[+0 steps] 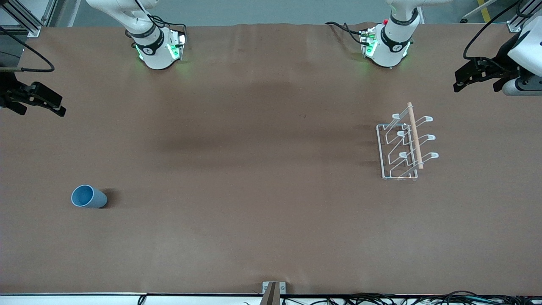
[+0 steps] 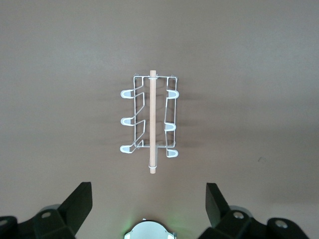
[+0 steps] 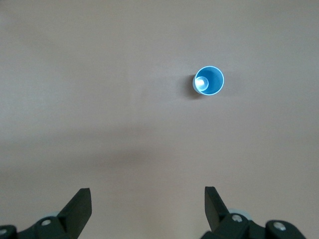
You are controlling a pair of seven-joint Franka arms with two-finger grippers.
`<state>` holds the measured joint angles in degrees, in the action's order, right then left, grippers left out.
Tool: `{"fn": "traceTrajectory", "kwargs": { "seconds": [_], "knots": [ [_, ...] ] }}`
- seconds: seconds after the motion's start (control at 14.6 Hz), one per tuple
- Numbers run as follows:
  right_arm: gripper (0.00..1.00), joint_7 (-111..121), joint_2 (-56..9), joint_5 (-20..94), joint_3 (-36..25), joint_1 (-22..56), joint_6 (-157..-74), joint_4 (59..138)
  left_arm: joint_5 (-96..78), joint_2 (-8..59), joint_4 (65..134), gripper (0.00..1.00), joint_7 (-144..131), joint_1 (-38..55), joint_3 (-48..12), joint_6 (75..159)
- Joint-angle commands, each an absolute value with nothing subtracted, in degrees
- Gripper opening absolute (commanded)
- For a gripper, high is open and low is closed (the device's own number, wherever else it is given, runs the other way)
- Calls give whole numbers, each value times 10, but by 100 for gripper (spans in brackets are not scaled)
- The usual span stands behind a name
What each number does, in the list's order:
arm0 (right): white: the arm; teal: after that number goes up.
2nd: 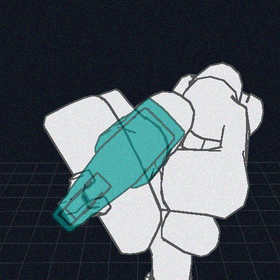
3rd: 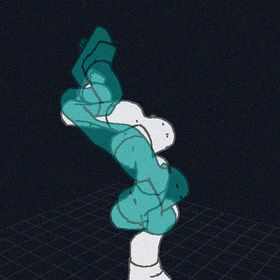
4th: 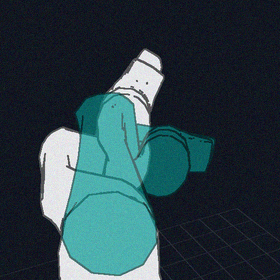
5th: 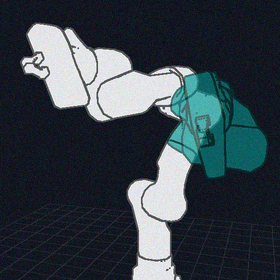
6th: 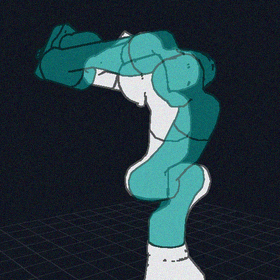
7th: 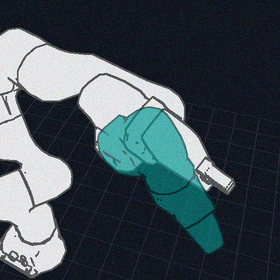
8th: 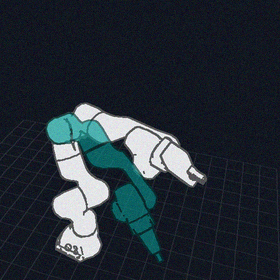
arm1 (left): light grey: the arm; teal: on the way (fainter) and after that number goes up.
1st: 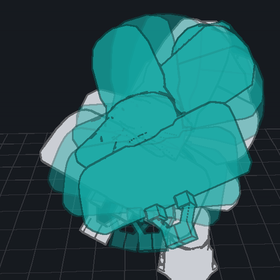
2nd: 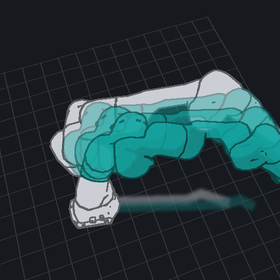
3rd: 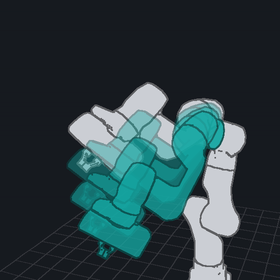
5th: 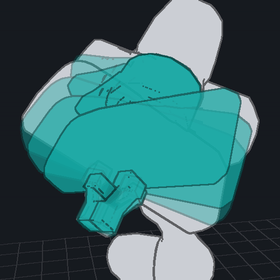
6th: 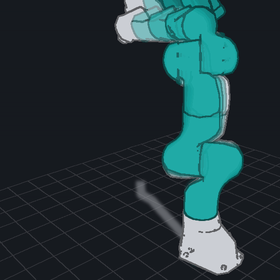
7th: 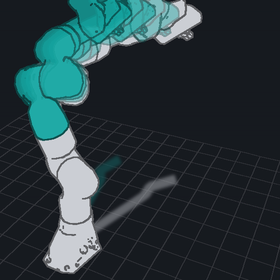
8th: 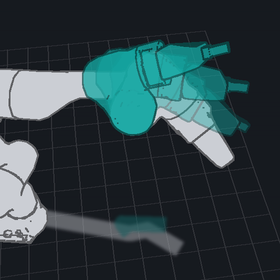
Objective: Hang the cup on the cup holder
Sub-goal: 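Move the right gripper down toward the light-blue cup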
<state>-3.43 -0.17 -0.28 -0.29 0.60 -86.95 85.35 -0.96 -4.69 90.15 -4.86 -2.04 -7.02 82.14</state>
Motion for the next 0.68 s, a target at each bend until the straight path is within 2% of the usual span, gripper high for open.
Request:
{"fn": "traceTrajectory", "kwargs": {
  "seconds": [0.0, 0.61],
  "knots": [
    [100, -29, 5, -3, -4, 6, -870, 861, 0, -40, 886, 100, -47, -22, -72, 813],
    [100, -24, 4, -2, -5, 5, -868, 862, -4, -27, 876, 100, -43, -20, -72, 813]
  ]
}}
